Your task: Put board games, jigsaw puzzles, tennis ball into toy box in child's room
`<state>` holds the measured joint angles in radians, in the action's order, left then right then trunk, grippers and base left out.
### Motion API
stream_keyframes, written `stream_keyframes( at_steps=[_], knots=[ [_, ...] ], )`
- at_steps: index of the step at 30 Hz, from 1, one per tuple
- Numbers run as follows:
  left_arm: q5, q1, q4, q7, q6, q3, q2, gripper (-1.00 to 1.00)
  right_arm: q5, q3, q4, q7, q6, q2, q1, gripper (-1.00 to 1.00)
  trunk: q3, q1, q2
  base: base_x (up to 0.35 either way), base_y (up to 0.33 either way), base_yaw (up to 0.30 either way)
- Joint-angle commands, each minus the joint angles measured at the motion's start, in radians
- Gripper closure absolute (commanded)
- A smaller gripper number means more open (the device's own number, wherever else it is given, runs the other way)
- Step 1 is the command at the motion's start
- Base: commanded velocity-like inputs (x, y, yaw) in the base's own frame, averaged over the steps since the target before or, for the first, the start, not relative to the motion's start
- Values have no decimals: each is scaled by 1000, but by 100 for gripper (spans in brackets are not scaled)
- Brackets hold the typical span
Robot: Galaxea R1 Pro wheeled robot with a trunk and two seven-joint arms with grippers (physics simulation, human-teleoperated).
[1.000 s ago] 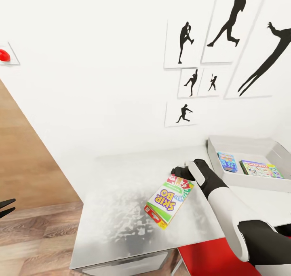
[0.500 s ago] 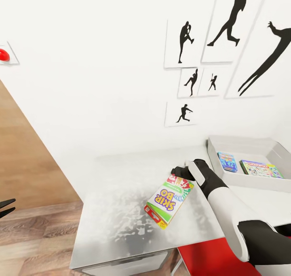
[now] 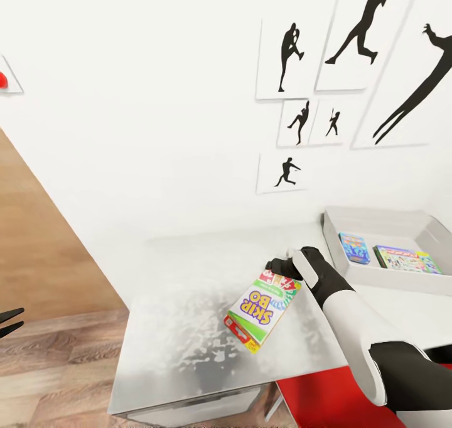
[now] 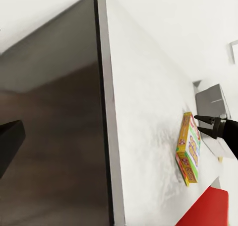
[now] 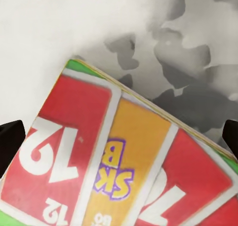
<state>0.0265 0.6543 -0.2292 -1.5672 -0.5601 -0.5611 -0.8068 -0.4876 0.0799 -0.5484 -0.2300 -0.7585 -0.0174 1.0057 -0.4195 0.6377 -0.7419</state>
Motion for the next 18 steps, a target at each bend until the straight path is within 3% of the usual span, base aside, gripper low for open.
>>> stream_keyframes(
  at_steps=[1, 14, 18],
  knots=[
    [3, 1, 1, -4, -11, 3, 0, -100, -10, 4, -1, -9, -2, 1, 1, -100, -3, 0, -1, 0, 0, 0],
    [3, 1, 1, -4, -10, 3, 0, -100, -9, 4, -2, -9, -2, 1, 0, -100, -23, 0, -1, 0, 3, 0],
    [3, 1, 1, -4, -11, 3, 0, -100, -9, 4, -2, -9, -2, 1, 0, -100, -26, 0, -1, 0, 156, 0]
  ],
)
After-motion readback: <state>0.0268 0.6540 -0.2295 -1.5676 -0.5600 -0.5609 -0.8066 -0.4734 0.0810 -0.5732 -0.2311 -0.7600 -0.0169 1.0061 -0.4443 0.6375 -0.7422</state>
